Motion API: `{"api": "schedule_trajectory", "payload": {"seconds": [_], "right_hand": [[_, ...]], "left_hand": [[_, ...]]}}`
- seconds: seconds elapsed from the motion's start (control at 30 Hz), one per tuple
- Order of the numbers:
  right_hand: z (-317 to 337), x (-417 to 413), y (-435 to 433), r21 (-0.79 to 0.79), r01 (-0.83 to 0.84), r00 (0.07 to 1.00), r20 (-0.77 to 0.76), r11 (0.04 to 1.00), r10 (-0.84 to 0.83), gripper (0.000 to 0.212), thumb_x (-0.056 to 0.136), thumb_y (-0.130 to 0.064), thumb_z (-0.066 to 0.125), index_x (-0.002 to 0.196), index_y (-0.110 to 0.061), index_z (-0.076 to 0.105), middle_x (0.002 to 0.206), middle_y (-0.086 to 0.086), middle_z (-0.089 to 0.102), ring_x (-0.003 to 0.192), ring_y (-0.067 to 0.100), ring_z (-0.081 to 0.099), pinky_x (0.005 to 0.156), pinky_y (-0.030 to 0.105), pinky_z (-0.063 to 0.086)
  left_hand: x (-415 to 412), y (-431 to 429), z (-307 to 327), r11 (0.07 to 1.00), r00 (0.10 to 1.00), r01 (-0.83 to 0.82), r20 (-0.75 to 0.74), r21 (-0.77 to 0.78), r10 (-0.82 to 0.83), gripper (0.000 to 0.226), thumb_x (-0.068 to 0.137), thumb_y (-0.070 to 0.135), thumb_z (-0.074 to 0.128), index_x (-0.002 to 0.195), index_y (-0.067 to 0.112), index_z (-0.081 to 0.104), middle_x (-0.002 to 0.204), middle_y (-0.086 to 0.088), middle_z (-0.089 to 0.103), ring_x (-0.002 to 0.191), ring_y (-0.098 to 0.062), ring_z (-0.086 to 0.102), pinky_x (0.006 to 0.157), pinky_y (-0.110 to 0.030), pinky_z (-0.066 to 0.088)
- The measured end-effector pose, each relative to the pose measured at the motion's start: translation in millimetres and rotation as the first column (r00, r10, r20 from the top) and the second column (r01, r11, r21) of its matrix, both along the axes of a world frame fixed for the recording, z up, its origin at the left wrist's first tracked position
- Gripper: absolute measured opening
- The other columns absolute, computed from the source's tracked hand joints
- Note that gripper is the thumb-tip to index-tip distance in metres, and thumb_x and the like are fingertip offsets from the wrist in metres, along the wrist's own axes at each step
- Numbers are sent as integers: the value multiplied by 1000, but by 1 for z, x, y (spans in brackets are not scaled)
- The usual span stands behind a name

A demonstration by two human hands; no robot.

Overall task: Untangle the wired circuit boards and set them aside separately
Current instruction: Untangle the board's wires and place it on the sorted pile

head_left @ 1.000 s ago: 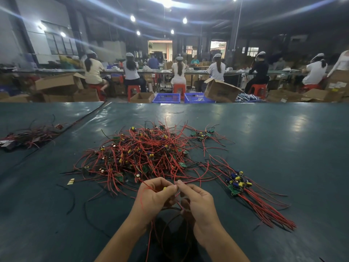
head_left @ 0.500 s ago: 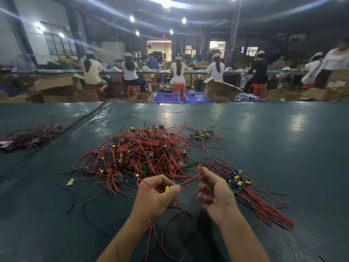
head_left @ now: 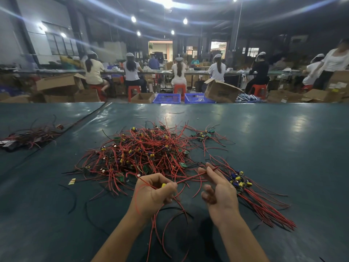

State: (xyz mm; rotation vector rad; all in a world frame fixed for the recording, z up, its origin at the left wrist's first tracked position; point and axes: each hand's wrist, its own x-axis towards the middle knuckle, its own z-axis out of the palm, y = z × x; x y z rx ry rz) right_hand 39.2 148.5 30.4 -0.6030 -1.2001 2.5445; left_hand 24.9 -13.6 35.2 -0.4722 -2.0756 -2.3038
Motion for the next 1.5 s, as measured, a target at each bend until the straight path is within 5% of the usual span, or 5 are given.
{"api": "schedule_trajectory", "payload": {"seconds": [0.17, 0.77, 1.2, 1.37, 1.5], "right_hand": [[-1, 2, 1, -77, -25, 1000, 8, 997, 26, 13, 94, -16, 59, 100, -14, 70, 85, 3, 76, 33, 5, 28, 34, 17, 27], [-1, 10, -9, -1, -50, 994, -98, 999, 50, 13, 91, -16, 63, 93, -12, 76, 101, 10, 76, 45, 7, 44, 38, 18, 36], [-2, 18, -13, 469, -281, 903, -166, 838, 396, 18, 90, -14, 65, 83, -16, 81, 89, 14, 77, 53, 13, 59, 46, 17, 40], [-2, 18, -11, 522, -325, 887, -121, 789, 445, 61, 90, -64, 46, 88, -13, 79, 93, 10, 77, 61, 13, 64, 50, 20, 44], [-4, 15, -18, 548, -205, 944, -109, 811, 313, 48, 73, -61, 62, 85, -17, 79, 75, 1, 70, 50, 11, 48, 45, 22, 35]], "left_hand": [[-1, 1, 2, 998, 999, 11, 47, 57, -14, 21, 62, 2, 81, 52, 9, 64, 46, -6, 55, 40, -14, 49, 43, -23, 44], [-8, -9, 2, 844, 910, -195, 413, 500, -34, 25, 69, 15, 74, 91, 5, 69, 74, -5, 67, 63, -10, 65, 54, -16, 53], [-12, -16, 8, 693, 859, -228, 477, 684, -188, 30, 78, 36, 65, 87, 8, 71, 84, -3, 71, 69, -9, 68, 64, -20, 57], [-9, -19, 13, 756, 859, -215, 489, 618, -156, 21, 74, 33, 69, 76, 12, 70, 74, 0, 68, 60, -8, 66, 57, -20, 56], [-1, -11, 15, 943, 863, -60, 491, 328, -116, 22, 73, 33, 72, 73, 11, 67, 61, -3, 63, 49, -10, 59, 50, -21, 51]]}}
